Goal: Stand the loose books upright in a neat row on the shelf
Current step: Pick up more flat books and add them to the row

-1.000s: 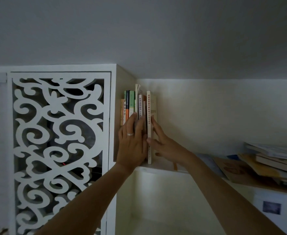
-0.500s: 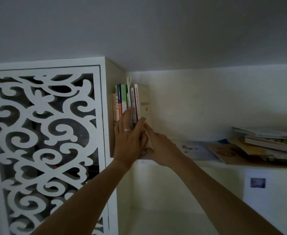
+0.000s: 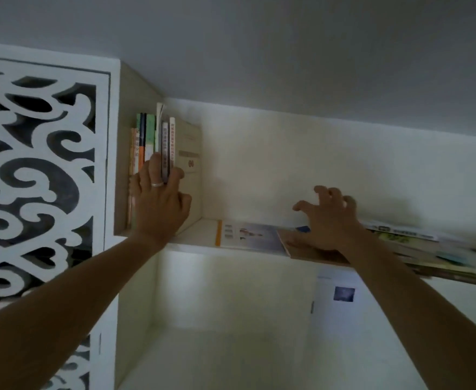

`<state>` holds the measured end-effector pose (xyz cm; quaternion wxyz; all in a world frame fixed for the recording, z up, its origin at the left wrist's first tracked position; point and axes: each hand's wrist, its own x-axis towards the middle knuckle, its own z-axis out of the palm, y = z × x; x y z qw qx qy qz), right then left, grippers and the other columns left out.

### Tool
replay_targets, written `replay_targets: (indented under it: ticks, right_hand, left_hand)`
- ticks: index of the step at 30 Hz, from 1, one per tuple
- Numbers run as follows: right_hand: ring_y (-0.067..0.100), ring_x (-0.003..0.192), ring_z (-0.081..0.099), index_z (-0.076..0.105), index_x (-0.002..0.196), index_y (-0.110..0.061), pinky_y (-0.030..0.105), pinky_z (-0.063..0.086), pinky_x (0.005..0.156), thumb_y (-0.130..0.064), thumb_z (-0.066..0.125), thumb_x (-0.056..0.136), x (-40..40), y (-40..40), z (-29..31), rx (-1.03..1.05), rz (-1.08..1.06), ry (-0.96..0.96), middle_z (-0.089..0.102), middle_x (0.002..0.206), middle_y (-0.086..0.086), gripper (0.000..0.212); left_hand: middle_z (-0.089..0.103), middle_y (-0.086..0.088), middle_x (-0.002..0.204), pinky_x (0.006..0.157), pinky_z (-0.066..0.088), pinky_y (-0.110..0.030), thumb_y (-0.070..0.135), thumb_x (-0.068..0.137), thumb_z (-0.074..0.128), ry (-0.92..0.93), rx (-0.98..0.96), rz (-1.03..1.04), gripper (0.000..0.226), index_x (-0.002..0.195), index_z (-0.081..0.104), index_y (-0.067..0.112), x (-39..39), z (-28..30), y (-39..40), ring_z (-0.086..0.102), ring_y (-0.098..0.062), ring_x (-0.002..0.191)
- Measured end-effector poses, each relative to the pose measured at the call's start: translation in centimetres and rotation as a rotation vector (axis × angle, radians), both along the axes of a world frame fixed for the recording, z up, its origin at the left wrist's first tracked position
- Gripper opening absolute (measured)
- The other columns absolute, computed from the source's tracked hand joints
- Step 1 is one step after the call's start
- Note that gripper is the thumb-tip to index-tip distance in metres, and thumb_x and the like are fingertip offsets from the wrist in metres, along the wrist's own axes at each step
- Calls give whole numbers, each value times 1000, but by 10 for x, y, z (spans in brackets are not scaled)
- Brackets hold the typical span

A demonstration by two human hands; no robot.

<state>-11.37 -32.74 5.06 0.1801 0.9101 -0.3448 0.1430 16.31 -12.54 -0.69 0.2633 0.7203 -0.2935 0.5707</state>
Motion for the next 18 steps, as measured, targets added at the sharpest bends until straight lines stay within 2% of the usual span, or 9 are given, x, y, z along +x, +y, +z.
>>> replay_targets:
  ticks: [1, 3, 5, 7, 10, 13, 15, 16, 18]
  right_hand:
    - [40, 152, 4, 24, 154, -44, 63, 9, 120, -89, 43, 79, -11, -15, 1, 100, -87, 22, 3, 166, 14, 90]
    - [41, 153, 8, 10, 158, -45, 66, 9, 121, -106, 30, 60, -29, -29, 4, 338, -155, 47, 4, 169, 13, 118]
    - [36, 152, 21, 11, 160, -40, 56, 20, 122, -106, 24, 63, -33, -34, 4, 393, -107, 139, 15, 170, 7, 118]
    - [33, 149, 30, 17, 160, -37, 50, 28, 120, -104, 25, 66, -31, -38, 11, 401, -42, 104, 23, 168, 4, 116]
    - [31, 138, 44, 26, 156, -40, 49, 38, 112, -114, 24, 31, -36, -57, 25, 355, -14, 90, 39, 160, 3, 145]
    - [32, 142, 40, 21, 160, -32, 45, 37, 113, -109, 31, 36, -50, -72, 31, 371, -43, 147, 31, 164, 8, 146]
    - [34, 149, 31, 12, 163, -30, 49, 32, 117, -112, 28, 26, -53, -75, 26, 483, -74, 126, 19, 168, 9, 161]
    - [34, 149, 32, 12, 163, -28, 50, 32, 117, -113, 29, 25, -52, -75, 21, 511, -64, 91, 19, 169, 8, 163]
    - [33, 139, 46, 29, 158, -27, 47, 40, 111, -108, 36, 45, -45, -73, 15, 435, -48, 14, 39, 160, 8, 140]
  left_hand:
    - [32, -25, 154, 108, 37, -56, 26, 90, 51, 22, -39, 8, 35, 122, 55, 12, -3, 0, -6, 37, -44, 137]
    - [32, -26, 154, 109, 35, -56, 23, 89, 54, 38, -89, 18, 33, 120, 56, 11, -7, -1, -15, 35, -44, 138]
    - [30, -25, 155, 110, 33, -56, 23, 89, 54, 38, -96, 19, 33, 120, 55, 11, -7, -2, -16, 32, -44, 140]
    - [28, -25, 157, 111, 32, -57, 24, 89, 52, 35, -101, 18, 34, 121, 54, 11, -7, -2, -15, 31, -44, 141]
    - [27, -26, 158, 110, 34, -58, 24, 89, 52, 41, -112, 23, 34, 121, 53, 12, -9, -2, -15, 30, -45, 140]
    - [28, -26, 156, 109, 36, -61, 22, 88, 54, 35, -121, 30, 34, 120, 52, 12, -11, -2, -16, 31, -47, 139]
    - [27, -26, 156, 109, 35, -62, 22, 87, 54, 41, -124, 26, 34, 120, 52, 12, -12, -1, -17, 31, -48, 139]
    - [27, -26, 157, 110, 34, -63, 22, 87, 53, 45, -127, 24, 34, 120, 52, 12, -13, -2, -17, 31, -48, 139]
    - [27, -25, 157, 110, 35, -63, 22, 86, 53, 47, -136, 20, 35, 119, 52, 12, -15, -2, -18, 30, -48, 139]
